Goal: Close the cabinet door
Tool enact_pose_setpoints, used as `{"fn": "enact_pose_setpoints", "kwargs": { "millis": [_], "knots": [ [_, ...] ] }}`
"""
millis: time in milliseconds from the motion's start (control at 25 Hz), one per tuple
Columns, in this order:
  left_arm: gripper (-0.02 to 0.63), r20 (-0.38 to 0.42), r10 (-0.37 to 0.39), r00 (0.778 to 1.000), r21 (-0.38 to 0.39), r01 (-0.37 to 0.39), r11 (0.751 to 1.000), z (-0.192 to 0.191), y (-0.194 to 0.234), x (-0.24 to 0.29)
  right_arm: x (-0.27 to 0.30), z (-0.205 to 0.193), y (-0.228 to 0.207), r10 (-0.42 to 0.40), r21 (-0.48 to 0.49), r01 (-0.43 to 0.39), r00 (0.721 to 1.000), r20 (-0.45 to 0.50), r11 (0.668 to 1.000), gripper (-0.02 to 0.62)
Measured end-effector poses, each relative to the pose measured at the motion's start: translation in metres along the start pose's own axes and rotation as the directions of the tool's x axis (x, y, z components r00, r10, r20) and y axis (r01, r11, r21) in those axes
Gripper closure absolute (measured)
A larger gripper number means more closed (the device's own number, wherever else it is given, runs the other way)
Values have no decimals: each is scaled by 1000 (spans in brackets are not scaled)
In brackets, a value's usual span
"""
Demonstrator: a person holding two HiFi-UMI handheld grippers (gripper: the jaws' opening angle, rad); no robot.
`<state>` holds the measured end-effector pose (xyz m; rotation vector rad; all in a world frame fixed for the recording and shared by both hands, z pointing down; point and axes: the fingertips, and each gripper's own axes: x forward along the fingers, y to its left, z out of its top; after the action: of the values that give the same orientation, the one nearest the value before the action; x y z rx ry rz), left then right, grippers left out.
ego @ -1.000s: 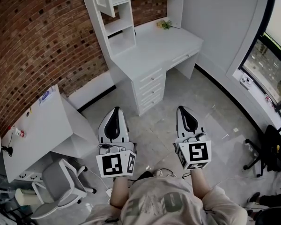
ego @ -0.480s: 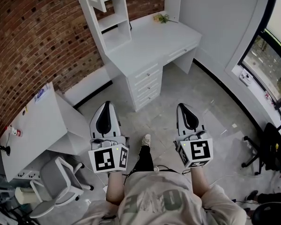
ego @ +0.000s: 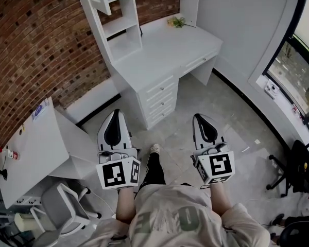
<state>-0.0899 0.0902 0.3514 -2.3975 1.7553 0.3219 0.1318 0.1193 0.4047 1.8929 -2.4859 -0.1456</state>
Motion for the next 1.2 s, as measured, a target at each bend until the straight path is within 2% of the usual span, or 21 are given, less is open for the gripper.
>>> {"fn": "enact_pose_setpoints", "kwargs": {
  "millis": [200, 360, 440, 600, 800, 1200],
  "knots": [
    [594, 20, -13, 1000, -9, 13, 1000, -5, 22, 67, 69, 3, -16, -22, -18, 21, 998, -51, 1000, 579],
    [594, 43, -24, 999, -13, 25, 1000, 3, 43, 125, 134, 19, -23, -4, -23, 3, 1000, -12, 1000, 578],
    [594, 52, -29, 998, -18, 29, 999, 6, 55, 152, 163, 27, -22, 12, -28, -13, 1000, -28, 1000, 578],
    [594, 64, -34, 997, -18, 35, 999, 10, 81, 203, 225, 53, -19, 46, -54, -43, 998, 50, 998, 578],
    [594, 69, -45, 997, -11, 46, 999, 8, 112, 264, 297, 73, -23, 78, -54, -73, 994, 78, 996, 579],
    [594, 41, -18, 999, -21, 19, 1000, -14, 160, 339, 395, 81, -36, 104, -8, -103, 993, 63, 995, 580]
  ]
}}
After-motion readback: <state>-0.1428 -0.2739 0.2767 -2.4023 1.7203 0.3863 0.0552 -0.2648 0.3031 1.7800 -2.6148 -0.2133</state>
